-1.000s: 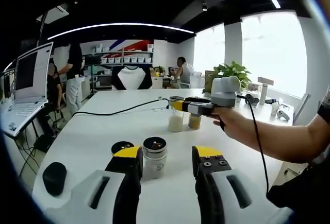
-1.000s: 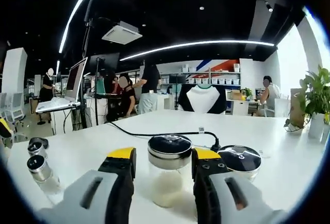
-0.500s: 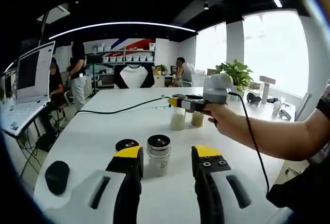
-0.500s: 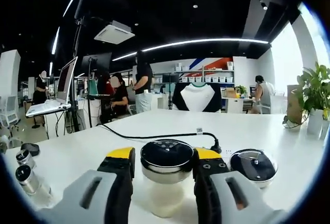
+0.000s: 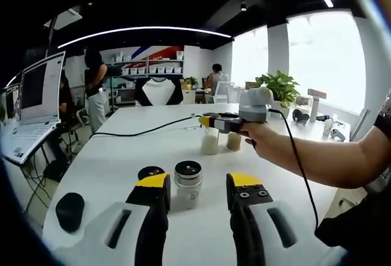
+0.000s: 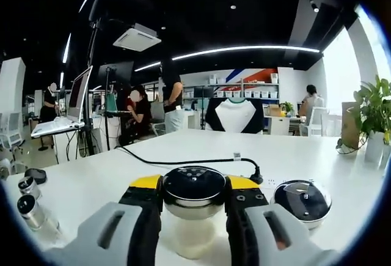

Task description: Rotate the seasoning bottle until the label or dispensing opening points toward the visible target arrow and the bottle remains upright within the marked orientation range

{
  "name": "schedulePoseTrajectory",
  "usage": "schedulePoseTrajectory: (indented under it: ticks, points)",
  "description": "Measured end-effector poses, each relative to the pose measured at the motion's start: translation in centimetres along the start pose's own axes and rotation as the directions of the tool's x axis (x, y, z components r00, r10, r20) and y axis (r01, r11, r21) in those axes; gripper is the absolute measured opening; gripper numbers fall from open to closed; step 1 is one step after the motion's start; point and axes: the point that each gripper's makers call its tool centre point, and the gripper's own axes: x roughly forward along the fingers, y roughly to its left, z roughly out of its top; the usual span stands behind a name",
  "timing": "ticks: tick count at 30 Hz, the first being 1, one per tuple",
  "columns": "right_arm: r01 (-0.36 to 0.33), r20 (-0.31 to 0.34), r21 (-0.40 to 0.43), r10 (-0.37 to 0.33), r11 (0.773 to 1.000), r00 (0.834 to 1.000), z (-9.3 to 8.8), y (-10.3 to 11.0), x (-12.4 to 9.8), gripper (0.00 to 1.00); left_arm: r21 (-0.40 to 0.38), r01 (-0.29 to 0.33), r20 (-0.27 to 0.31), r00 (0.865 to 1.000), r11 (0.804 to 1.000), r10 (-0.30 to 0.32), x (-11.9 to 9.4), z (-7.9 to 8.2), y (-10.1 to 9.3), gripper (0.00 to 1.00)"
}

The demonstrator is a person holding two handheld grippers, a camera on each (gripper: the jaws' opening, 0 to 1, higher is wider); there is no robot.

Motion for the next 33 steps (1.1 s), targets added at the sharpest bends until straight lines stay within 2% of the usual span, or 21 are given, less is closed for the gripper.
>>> schedulePoseTrajectory:
  ticks: [9,13,17,18,23,33]
  points:
    - [-0.038,-0.015,0.008,0.038,0.999,0.999,-0.5,0.2,0.8,0.37,0.009,0.002,0.002,1.000,1.000,-0.002,-0.3,0.1,-0.3,0.39]
    - [-0.060,-0.014,0.009,0.060,0.998,0.998,-0.5,0.6,0.1,0.37,0.015,0.007,0.006,1.000,1.000,-0.007,-0.4,0.3,-0.6,0.39]
    - [-0.088,-0.013,0.016,0.089,0.996,0.996,-0.5,1.1,-1.2,0.37,0.019,0.021,0.008,1.000,1.000,-0.021,-0.2,0.4,-1.4,0.39]
    - [-0.105,-0.016,0.018,0.105,0.994,0.994,-0.5,1.6,-2.3,0.37,0.019,0.026,0.008,1.000,0.999,-0.026,-0.1,0.4,-1.6,0.39]
    - [-0.142,-0.027,0.026,0.142,0.990,0.989,-0.6,2.7,-4.8,0.37,0.023,0.065,0.007,0.998,0.998,-0.065,0.5,0.2,-3.4,0.39]
    - [-0.205,-0.012,0.019,0.206,0.979,0.979,0.3,4.4,-9.0,0.37,0.010,0.132,-0.014,0.991,0.991,-0.132,1.4,-0.7,-6.1,0.39]
